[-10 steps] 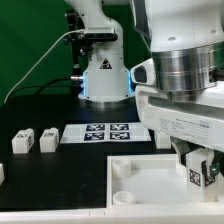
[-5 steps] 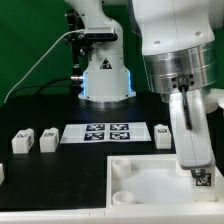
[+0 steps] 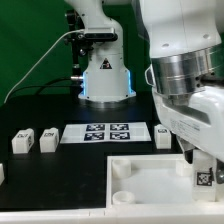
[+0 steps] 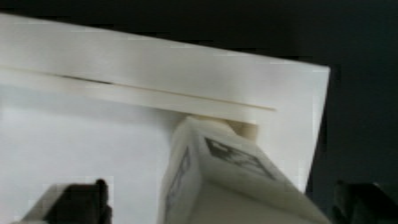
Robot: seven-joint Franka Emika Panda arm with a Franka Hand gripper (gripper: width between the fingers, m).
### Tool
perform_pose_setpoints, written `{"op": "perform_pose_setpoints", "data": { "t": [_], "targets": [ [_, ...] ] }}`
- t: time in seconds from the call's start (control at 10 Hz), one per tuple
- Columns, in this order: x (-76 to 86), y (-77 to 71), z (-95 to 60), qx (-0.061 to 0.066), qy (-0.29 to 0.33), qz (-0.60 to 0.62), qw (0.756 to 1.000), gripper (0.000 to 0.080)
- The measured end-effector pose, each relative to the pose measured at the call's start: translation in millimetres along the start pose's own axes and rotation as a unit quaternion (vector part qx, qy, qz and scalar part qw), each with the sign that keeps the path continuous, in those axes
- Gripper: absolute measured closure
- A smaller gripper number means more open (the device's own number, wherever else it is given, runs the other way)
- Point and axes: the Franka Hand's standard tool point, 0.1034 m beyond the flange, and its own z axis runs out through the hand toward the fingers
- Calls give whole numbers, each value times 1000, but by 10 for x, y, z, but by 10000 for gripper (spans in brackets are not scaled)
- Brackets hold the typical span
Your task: Assemble one leg
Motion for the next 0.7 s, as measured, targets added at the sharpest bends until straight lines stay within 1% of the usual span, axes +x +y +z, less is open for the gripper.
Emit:
{"op": "perform_pose_setpoints", "data": {
  "t": [0.1,0.3,0.4,0.5,0.6,0.7],
  "targets": [
    [4,4,5,0,0,-90,996,161],
    [12,8,11,-1,1,-168,986,152],
    [17,9,11,-1,1,-214,977,151],
    [14,19,12,-9,-1,-280,960,151],
    [8,-2,1,-27,-2,-377,926,151],
    [2,-28,6,-31,2,-415,909,151]
  ]
}}
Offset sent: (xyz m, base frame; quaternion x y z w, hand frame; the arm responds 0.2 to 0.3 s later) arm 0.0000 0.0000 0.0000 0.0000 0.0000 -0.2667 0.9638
